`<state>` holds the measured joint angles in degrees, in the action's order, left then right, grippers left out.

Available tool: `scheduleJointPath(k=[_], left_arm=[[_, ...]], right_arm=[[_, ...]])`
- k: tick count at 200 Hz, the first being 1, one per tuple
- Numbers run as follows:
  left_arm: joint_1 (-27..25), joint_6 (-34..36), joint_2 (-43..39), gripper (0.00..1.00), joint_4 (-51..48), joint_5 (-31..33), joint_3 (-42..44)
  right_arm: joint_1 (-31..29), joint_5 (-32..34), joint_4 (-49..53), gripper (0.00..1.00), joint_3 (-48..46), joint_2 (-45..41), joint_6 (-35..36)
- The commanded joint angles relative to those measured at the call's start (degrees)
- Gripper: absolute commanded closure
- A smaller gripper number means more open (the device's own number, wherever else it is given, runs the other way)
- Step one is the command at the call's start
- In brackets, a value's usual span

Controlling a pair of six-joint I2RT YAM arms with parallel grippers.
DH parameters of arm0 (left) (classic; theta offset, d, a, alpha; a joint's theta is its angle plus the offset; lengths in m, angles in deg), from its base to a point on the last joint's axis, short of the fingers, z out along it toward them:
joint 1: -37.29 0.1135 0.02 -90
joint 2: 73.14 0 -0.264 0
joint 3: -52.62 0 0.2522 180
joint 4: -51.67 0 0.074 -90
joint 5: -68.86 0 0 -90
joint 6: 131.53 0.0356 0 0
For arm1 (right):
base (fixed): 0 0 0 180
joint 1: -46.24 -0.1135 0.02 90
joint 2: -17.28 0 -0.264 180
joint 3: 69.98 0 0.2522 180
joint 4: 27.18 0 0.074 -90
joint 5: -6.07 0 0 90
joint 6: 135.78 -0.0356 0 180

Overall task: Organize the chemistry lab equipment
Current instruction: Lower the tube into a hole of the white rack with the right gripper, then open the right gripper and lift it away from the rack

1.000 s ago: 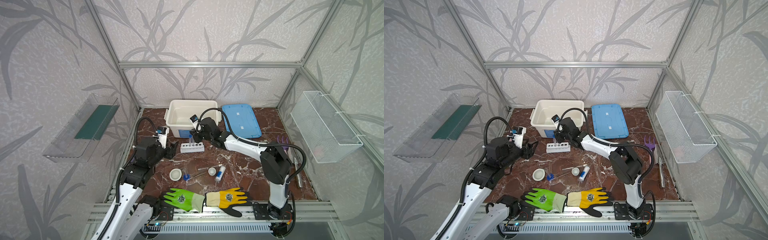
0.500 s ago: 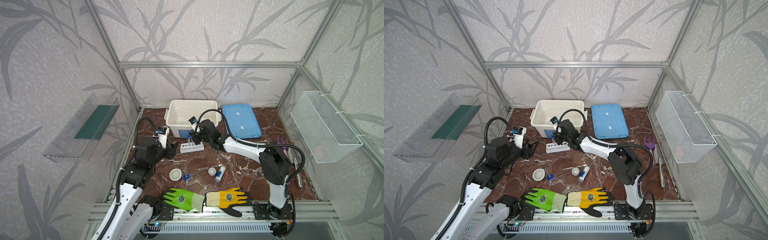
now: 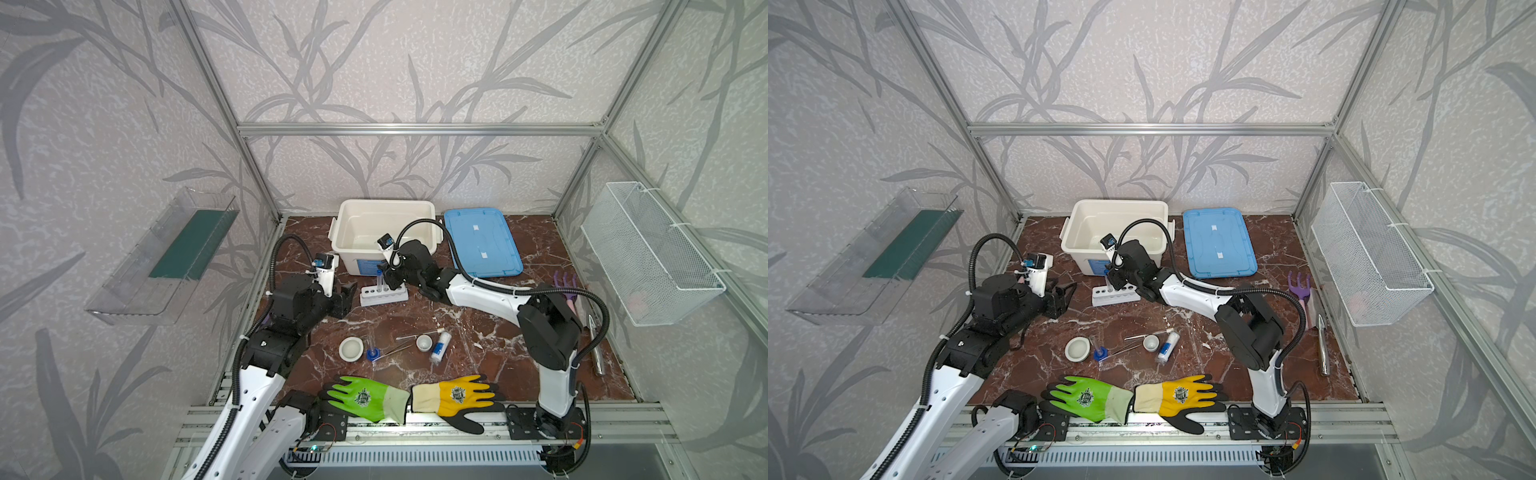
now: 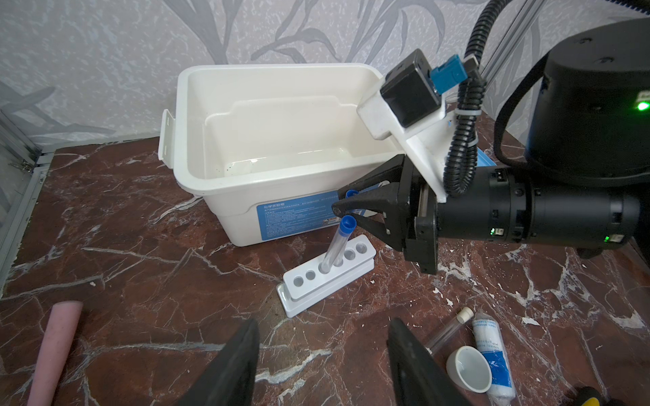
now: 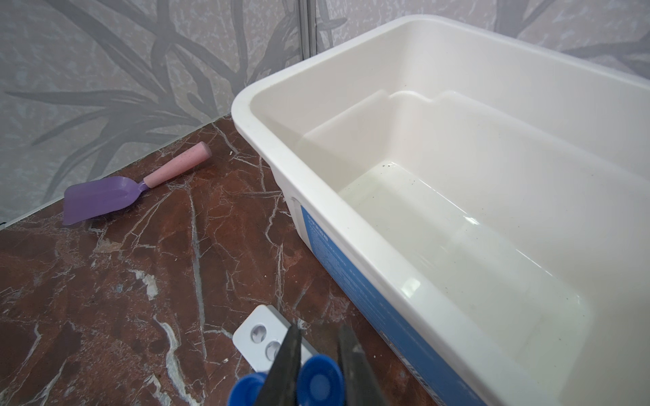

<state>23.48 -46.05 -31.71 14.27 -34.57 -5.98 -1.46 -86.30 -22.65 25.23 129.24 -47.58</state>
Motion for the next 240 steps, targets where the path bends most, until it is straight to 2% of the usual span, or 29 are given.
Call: scheduleJointPath(k=[1, 111, 183, 240], left_arm=[[0.4, 0.8, 0.0, 0.41, 0.2, -0.4, 0.6], [0.4, 0.8, -0.2, 0.41, 0.3, -1.1, 0.6], [0.4, 1.1, -0.4, 0.41, 0.3, -1.5, 0.5], [0.4, 1.1, -0.7, 0.41, 0.2, -1.8, 0.5]], right_arm=[[-0.5, 1.0, -1.8, 0.78, -0.6, 0.9, 0.3], [-0.6, 1.2, -1.6, 0.72, -0.8, 0.5, 0.2], [-0.6, 1.7, -1.2, 0.67, -1.5, -2.7, 0.9], [-0.6, 2.6, -0.3, 0.66, -1.9, -5.4, 1.9]])
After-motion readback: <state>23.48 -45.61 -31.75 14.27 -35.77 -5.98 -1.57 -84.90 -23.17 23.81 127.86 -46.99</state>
